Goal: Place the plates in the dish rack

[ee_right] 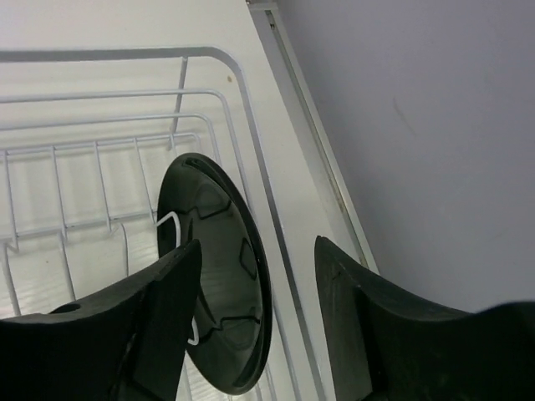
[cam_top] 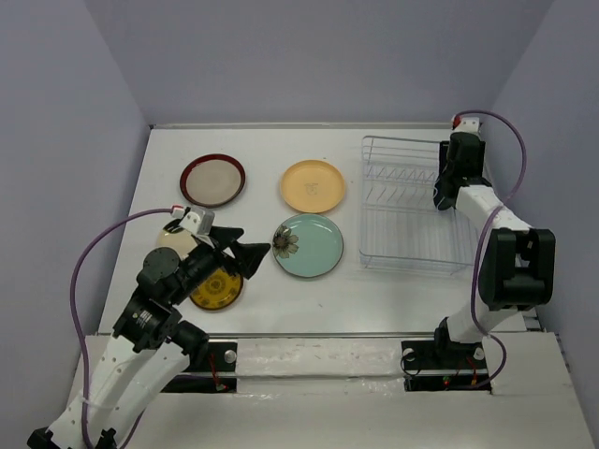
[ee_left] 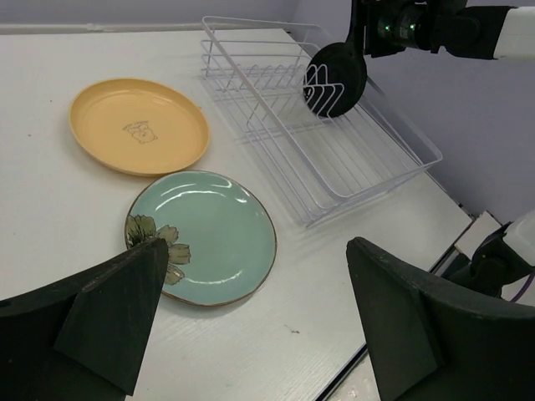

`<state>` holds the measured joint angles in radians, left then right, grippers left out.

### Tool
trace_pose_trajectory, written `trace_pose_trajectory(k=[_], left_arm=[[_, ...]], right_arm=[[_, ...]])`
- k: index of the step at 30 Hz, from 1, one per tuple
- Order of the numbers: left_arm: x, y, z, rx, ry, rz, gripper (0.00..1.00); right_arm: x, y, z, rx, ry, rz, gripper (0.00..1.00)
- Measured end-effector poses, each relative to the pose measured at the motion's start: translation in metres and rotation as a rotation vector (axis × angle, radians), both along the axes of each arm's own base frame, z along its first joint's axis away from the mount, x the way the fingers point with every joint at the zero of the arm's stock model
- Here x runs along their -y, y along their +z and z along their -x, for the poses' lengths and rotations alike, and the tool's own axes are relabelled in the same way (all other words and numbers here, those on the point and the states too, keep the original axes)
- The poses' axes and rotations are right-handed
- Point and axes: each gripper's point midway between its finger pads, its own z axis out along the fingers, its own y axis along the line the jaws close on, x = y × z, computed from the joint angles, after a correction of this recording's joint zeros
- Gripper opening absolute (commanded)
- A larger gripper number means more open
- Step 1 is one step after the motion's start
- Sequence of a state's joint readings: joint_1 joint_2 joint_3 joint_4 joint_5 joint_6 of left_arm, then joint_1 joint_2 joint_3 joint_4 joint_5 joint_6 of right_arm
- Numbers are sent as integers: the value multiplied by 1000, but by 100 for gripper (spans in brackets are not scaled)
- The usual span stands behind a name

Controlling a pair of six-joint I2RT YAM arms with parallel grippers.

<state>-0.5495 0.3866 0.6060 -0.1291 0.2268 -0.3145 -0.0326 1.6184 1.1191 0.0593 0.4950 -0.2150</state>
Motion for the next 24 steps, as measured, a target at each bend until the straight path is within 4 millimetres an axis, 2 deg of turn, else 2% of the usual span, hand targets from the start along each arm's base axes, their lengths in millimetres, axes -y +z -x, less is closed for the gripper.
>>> trace_pose_trajectory(k=[3,6,9,12,13,17,18,21,24], left_arm=[[2,-7,-4,-27,3,-16,99],[2,-15,-10,-56,15,-34,99],[3,-25,-17,-91,34,-57,99],[3,-38,-25,-138,55,-85,99],[3,-43,-27,-155,62,-94,99],[3,-64,-36,-234,95,-132,99],[2,-70,-38,-256,107,-142,99],[-2,-88,-47,-320,158,-175,99],[-6,-107,-53,-390,212,-206,98]], right_arm=[[-3,7,-3,33,-23,-54,73],[-7,22,-7,108,-63,-144,77],[-19,38,0,192,-93,-279,81],[-38,70,10,306,-73,-396,81],[-47,79,15,340,-50,-438,81],[-107,114,46,463,139,-629,81],[-119,117,52,473,177,-661,81],[-171,112,78,459,338,-789,81],[-216,91,102,385,456,-886,81]])
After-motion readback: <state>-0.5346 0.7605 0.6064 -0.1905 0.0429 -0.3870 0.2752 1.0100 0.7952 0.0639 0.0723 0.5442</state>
